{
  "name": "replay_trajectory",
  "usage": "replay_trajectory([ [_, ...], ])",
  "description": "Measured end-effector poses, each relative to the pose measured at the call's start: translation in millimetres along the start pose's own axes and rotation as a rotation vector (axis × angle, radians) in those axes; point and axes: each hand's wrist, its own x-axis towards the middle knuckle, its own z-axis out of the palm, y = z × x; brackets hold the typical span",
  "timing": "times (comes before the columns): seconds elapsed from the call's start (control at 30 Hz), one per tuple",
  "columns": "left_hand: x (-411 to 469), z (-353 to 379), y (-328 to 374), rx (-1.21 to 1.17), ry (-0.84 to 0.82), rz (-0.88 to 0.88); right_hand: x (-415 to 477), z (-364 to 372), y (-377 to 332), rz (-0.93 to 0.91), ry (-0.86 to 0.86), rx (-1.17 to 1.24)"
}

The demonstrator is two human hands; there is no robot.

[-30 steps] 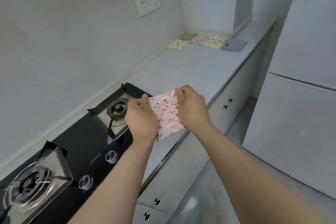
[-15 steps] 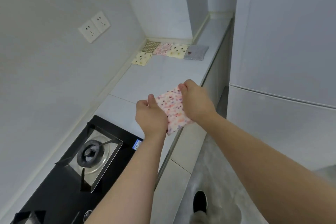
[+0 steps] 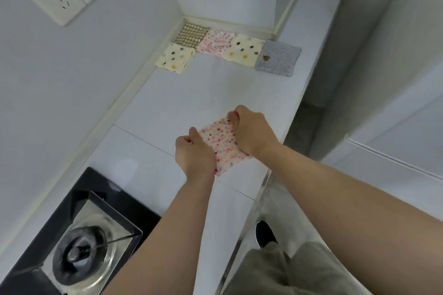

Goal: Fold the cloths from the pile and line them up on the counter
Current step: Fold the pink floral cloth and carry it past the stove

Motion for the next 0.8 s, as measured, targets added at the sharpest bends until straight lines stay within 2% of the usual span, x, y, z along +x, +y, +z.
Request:
replay_trajectory([
  [0.13, 37.4, 14.0, 6.3, 0.027, -0.001, -0.082, 45.2, 13.8, -8.2, 0.026, -0.054, -0.044],
  [0.4, 119.2, 46.8, -2.8, 0.119, 0.097, -0.279, 147.4, 62.2, -7.7, -0.078, -0.205, -0.159],
  [0.57, 164.4, 58.2, 12.7, 0.124, 0.156, -0.335, 204.3, 77.8, -27.2, -0.151, -0.244, -0.220],
  [0.7, 193.4, 58.0, 23.8, 0.250, 0.065, -0.253, 245.4, 85.3, -41.5, -0.267, -0.067, -0.438],
  [0.8, 195.5, 54.6, 14.7, 0.669, 0.084, -0.017, 260.3, 79.0, -34.8, -0.425, 0.047, -0.518],
])
